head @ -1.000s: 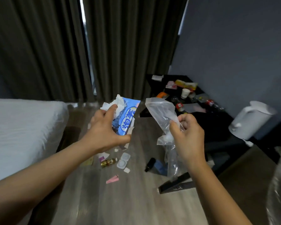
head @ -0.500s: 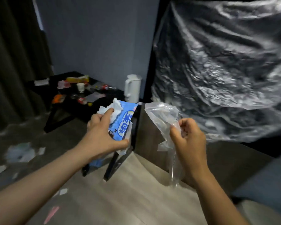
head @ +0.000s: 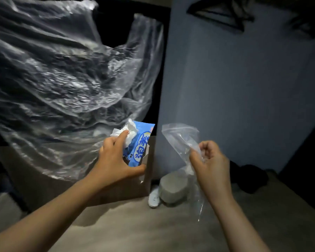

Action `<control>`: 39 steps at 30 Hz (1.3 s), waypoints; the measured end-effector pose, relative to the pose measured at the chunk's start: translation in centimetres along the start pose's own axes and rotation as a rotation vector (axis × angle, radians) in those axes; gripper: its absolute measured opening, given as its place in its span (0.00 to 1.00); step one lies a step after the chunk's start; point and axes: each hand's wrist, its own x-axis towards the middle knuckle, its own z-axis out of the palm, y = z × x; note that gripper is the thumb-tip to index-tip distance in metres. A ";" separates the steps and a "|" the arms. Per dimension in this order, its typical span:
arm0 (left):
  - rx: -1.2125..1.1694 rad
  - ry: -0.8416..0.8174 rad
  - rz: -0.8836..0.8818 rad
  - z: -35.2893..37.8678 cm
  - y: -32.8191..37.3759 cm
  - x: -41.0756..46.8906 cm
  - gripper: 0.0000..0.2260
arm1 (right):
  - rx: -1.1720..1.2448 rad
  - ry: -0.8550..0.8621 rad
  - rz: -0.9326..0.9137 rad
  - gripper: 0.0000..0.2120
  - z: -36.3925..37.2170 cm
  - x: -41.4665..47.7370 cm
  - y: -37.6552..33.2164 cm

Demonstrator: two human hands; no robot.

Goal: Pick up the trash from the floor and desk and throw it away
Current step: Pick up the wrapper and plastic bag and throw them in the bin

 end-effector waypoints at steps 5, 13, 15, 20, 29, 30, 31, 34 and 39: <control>-0.069 -0.122 0.159 11.3 7.5 3.5 0.47 | -0.069 0.136 0.076 0.06 -10.5 2.5 6.2; -0.160 -0.361 0.283 25.1 15.0 8.3 0.47 | -0.202 0.318 0.239 0.06 -20.3 4.4 14.6; -0.173 -0.410 0.298 27.9 15.9 9.9 0.47 | -0.229 0.342 0.277 0.05 -21.2 5.1 16.5; -0.218 -0.522 0.324 33.9 16.6 15.2 0.48 | -0.307 0.406 0.352 0.05 -21.6 8.6 21.2; -0.211 -0.669 0.315 42.4 16.4 27.4 0.51 | -0.413 0.508 0.451 0.05 -19.8 17.0 28.7; -0.207 -0.688 0.305 43.5 16.6 28.3 0.52 | -0.431 0.505 0.471 0.05 -19.8 17.5 29.7; -0.209 -0.708 0.295 44.6 16.8 29.1 0.52 | -0.452 0.502 0.499 0.05 -19.8 18.1 30.8; -0.196 -0.754 0.285 47.9 17.3 31.0 0.51 | -0.492 0.500 0.553 0.04 -20.4 19.7 34.0; -0.151 -0.803 0.284 54.5 19.1 34.6 0.49 | -0.549 0.455 0.624 0.02 -22.4 23.1 40.7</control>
